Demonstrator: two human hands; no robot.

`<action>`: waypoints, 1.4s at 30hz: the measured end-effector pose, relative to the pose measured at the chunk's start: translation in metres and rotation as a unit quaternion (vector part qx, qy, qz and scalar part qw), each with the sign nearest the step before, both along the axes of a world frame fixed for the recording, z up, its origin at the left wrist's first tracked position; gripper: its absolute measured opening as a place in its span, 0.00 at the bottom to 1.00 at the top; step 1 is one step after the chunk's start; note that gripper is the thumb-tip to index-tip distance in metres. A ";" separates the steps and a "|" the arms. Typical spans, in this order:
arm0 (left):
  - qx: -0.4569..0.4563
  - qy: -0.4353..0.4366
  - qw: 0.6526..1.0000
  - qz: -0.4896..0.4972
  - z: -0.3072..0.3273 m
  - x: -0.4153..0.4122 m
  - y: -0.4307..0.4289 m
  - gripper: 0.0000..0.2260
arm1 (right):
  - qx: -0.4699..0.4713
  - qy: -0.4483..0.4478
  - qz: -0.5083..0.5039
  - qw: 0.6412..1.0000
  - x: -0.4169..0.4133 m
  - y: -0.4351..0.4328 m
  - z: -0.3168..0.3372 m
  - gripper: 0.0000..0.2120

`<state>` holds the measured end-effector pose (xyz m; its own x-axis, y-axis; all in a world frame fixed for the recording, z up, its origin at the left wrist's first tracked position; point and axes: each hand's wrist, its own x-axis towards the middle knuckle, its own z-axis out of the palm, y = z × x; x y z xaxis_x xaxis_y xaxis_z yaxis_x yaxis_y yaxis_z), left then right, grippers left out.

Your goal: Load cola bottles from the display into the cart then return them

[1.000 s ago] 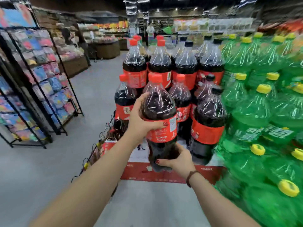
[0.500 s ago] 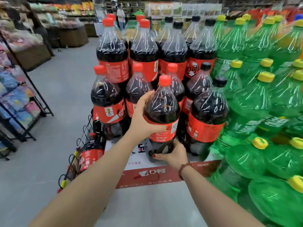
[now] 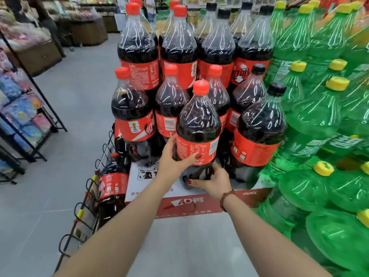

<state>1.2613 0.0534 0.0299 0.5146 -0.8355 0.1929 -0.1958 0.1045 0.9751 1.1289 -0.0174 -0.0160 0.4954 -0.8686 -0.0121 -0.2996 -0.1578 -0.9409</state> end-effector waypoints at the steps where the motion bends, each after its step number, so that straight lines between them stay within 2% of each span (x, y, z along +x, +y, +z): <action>1: 0.003 0.008 1.000 0.003 -0.004 0.001 -0.002 0.32 | 0.004 -0.006 0.002 1.000 0.000 0.000 0.000 0.29; 7: 0.014 0.036 0.999 0.004 -0.009 0.005 -0.007 0.34 | 0.029 -0.041 0.002 0.999 -0.001 0.006 -0.003 0.28; 11: 0.004 0.060 0.998 0.010 -0.007 0.000 -0.003 0.33 | 0.026 -0.031 -0.001 0.999 -0.002 0.014 0.004 0.25; 13: 0.013 0.079 0.997 0.004 -0.007 -0.003 0.000 0.33 | 0.023 -0.022 -0.005 0.999 -0.007 0.019 0.012 0.27; 17: 0.039 0.064 0.997 0.003 -0.008 -0.011 0.018 0.36 | 0.014 -0.020 -0.020 1.000 -0.027 0.031 0.022 0.32; 21: 0.075 0.063 0.993 0.070 -0.014 -0.037 0.059 0.23 | -0.003 -0.052 -0.047 0.998 -0.056 0.048 0.036 0.25; 24: 0.061 0.055 0.994 0.069 -0.019 -0.064 0.091 0.13 | -0.038 -0.087 -0.056 0.994 -0.090 0.065 0.051 0.22; 28: 0.027 0.046 0.998 0.017 0.003 -0.125 0.104 0.11 | -0.082 -0.131 -0.077 0.985 -0.160 0.092 0.074 0.20; 34: -0.074 0.052 0.992 -0.090 0.058 -0.266 0.099 0.13 | -0.164 -0.153 -0.153 0.962 -0.305 0.139 0.115 0.21; 37: -0.089 0.049 0.982 -0.159 0.074 -0.349 0.107 0.13 | -0.192 -0.146 -0.212 0.947 -0.385 0.162 0.124 0.20; 42: -0.085 0.026 0.957 -0.276 0.073 -0.476 0.120 0.13 | -0.186 -0.118 -0.315 0.923 -0.517 0.205 0.125 0.19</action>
<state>0.7855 0.1736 0.1033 0.0172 -0.9417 0.3361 -0.0171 0.3358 0.9418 0.6119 0.1877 0.1087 -0.1589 -0.9077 0.3883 -0.2362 -0.3469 -0.9077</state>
